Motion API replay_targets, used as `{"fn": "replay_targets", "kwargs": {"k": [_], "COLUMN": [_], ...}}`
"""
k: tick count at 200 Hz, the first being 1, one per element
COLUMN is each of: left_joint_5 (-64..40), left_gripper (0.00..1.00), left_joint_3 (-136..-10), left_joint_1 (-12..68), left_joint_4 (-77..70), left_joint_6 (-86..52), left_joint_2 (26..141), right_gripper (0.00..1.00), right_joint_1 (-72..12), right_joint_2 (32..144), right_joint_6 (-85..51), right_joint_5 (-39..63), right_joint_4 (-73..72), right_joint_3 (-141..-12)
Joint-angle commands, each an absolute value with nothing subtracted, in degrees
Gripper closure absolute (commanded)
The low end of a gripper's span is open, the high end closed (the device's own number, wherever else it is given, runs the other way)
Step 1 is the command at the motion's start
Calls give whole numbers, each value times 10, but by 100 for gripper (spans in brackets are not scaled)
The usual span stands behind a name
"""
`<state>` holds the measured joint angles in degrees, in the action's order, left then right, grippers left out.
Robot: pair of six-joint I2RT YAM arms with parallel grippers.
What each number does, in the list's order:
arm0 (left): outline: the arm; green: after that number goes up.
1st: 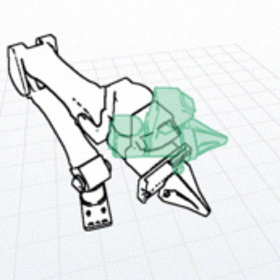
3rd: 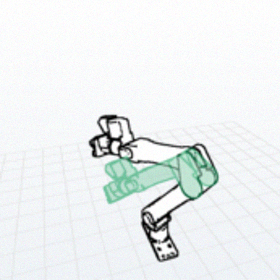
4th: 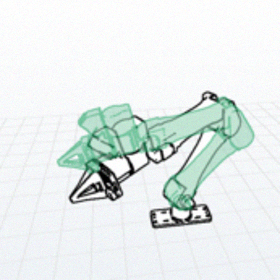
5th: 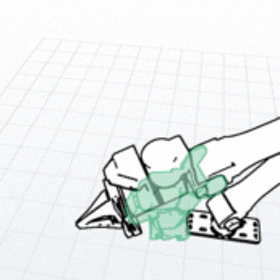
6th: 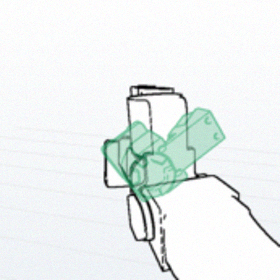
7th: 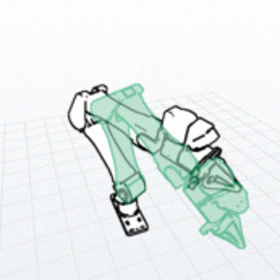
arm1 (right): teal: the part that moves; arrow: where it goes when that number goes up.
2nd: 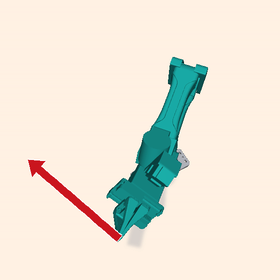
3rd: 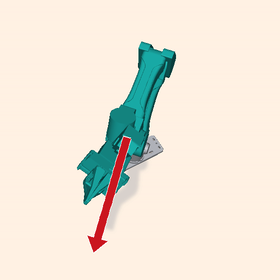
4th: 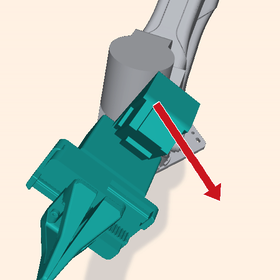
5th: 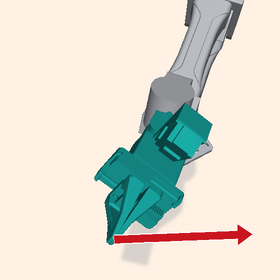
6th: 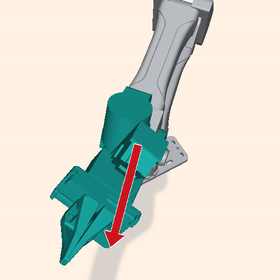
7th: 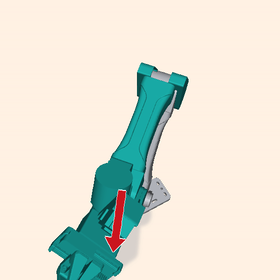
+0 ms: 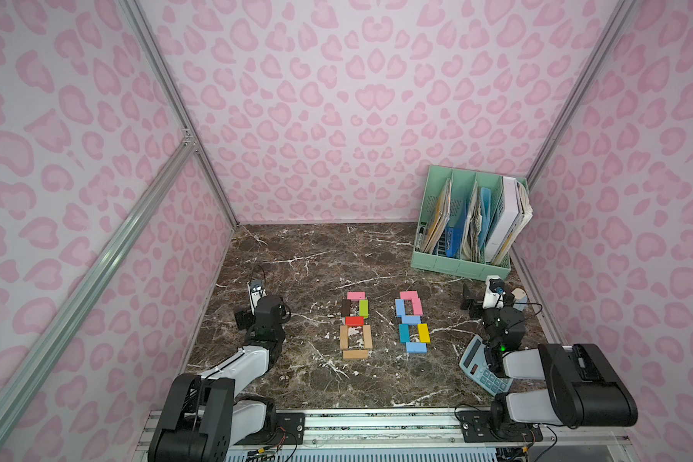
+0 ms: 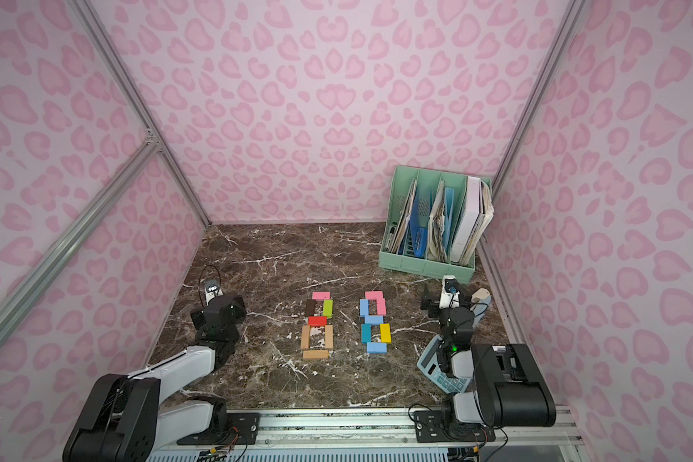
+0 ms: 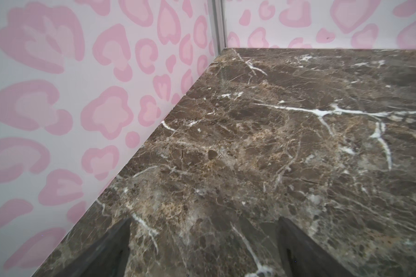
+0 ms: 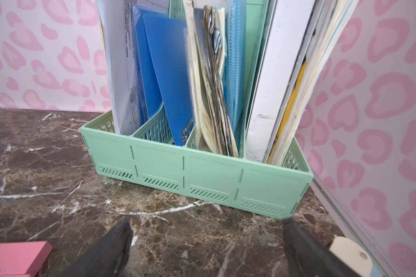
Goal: Assemble the number 8 with building blocks
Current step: Reset both arms
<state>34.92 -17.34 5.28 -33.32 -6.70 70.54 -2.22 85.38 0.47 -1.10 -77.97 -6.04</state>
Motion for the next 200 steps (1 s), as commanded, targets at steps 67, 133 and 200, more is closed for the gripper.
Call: {"fn": "replay_targets", "kwargs": {"k": [67, 133, 200], "left_joint_5": [179, 122, 120], "left_gripper": [3, 2, 1], "left_joint_3": [-233, -224, -241], "left_joint_1": [37, 24, 20], "left_joint_4": [-384, -515, -485], "left_joint_6": [-13, -5, -11], "left_joint_2": [783, 895, 896], "right_gripper": [1, 1, 1], "right_joint_1": [-29, -28, -27], "right_joint_2": [901, 900, 900], "right_joint_6": [5, -10, -10], "right_joint_5": [-69, -105, -104], "right_joint_4": [-827, -809, -809], "right_joint_3": [-96, -104, -104]}}
